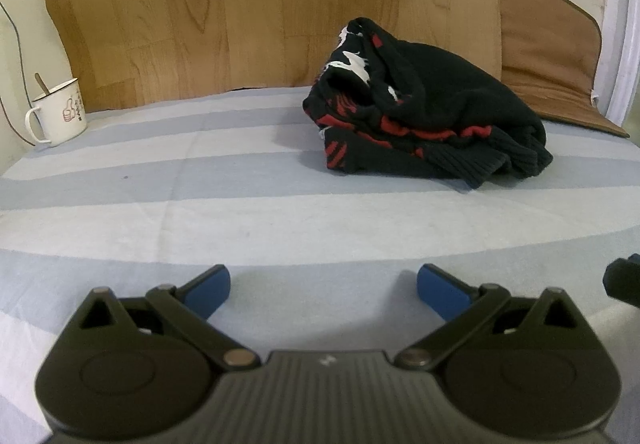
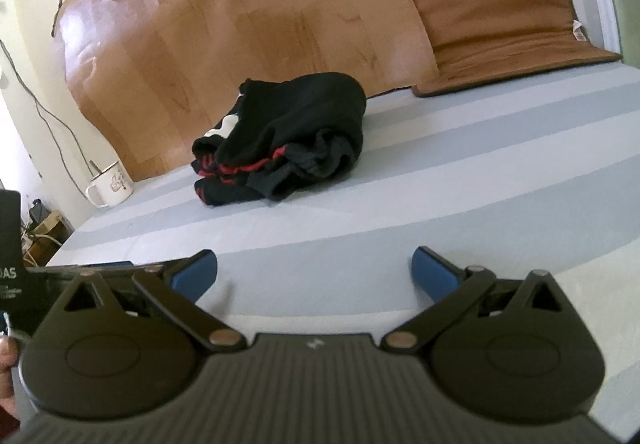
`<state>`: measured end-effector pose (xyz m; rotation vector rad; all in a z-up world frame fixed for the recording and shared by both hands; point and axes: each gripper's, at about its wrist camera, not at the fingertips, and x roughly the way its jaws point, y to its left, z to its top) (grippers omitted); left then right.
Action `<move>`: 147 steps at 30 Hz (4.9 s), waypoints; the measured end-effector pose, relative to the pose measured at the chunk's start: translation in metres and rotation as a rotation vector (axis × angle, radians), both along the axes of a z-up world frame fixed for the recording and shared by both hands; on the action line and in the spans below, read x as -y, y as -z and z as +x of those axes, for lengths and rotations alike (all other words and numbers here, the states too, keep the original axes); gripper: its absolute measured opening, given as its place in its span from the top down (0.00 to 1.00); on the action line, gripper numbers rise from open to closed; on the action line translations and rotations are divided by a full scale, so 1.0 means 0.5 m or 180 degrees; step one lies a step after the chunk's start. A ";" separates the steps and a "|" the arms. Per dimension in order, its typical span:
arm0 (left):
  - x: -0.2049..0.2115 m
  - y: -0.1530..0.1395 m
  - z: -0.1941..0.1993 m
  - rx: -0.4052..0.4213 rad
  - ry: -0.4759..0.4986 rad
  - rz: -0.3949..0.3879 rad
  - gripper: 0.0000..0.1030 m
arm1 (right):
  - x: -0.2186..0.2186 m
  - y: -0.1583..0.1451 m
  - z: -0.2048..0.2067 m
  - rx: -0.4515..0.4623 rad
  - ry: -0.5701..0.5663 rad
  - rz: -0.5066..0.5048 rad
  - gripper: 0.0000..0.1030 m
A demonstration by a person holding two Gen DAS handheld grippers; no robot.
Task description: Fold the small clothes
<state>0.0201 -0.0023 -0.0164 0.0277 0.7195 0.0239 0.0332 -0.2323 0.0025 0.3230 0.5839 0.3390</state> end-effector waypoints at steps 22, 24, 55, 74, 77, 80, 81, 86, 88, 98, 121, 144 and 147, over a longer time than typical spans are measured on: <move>-0.005 -0.003 -0.005 -0.0020 0.0057 -0.0023 0.00 | 0.008 0.002 -0.003 -0.0012 -0.0006 0.0167 0.00; -0.009 -0.005 -0.008 -0.0040 0.0043 -0.0032 0.00 | 0.009 0.002 -0.005 -0.0023 -0.0037 0.0170 0.00; 0.048 -0.045 -0.135 -0.0083 -0.0097 0.0194 0.00 | -0.038 -0.059 -0.104 0.0026 0.0048 0.0002 0.00; 0.045 -0.025 -0.126 -0.0209 -0.0175 0.0240 0.00 | -0.046 -0.048 -0.109 -0.0031 0.0079 0.0019 0.00; 0.044 -0.024 -0.127 -0.0208 -0.0175 0.0243 0.00 | -0.045 -0.047 -0.110 -0.0033 0.0080 0.0022 0.00; 0.044 -0.024 -0.126 -0.0210 -0.0173 0.0246 0.00 | -0.045 -0.048 -0.109 -0.0034 0.0080 0.0022 0.00; 0.044 -0.024 -0.127 -0.0209 -0.0174 0.0250 0.00 | -0.045 -0.048 -0.109 -0.0034 0.0082 0.0022 0.00; 0.044 -0.024 -0.127 -0.0207 -0.0175 0.0252 0.00 | -0.045 -0.047 -0.110 -0.0037 0.0095 0.0032 0.00; 0.044 -0.024 -0.127 -0.0207 -0.0176 0.0256 0.00 | -0.045 -0.047 -0.110 -0.0039 0.0096 0.0032 0.00; 0.045 -0.024 -0.129 -0.0202 -0.0174 0.0268 0.00 | -0.045 -0.046 -0.110 -0.0043 0.0094 0.0034 0.00; 0.041 -0.033 -0.135 -0.0125 -0.0181 0.0234 0.00 | -0.046 -0.046 -0.111 -0.0059 0.0099 0.0041 0.00; 0.045 -0.028 -0.133 -0.0119 -0.0197 0.0382 0.00 | -0.045 -0.044 -0.108 -0.0065 0.0094 0.0056 0.00; 0.046 -0.027 -0.132 -0.0124 -0.0202 0.0404 0.00 | -0.045 -0.044 -0.108 -0.0067 0.0096 0.0057 0.00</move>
